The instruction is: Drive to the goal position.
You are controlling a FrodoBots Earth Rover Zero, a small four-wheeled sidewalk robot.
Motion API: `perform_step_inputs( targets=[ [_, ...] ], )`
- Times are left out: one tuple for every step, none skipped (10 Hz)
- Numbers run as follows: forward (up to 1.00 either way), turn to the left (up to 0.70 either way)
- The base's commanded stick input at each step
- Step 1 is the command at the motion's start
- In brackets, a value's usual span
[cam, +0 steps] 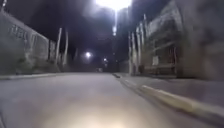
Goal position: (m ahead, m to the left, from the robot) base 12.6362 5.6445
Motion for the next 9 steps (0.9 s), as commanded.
perform_step_inputs(
  targets=[
    [0.70, 0.00],
    [0.70, -0.11],
    [0.70, -0.35],
    [0.70, -0.35],
    [0.70, -0.35],
    [0.70, -0.35],
    [0.70, -0.35],
    [0.70, -0.35],
    [0.70, -0.35]
  ],
)
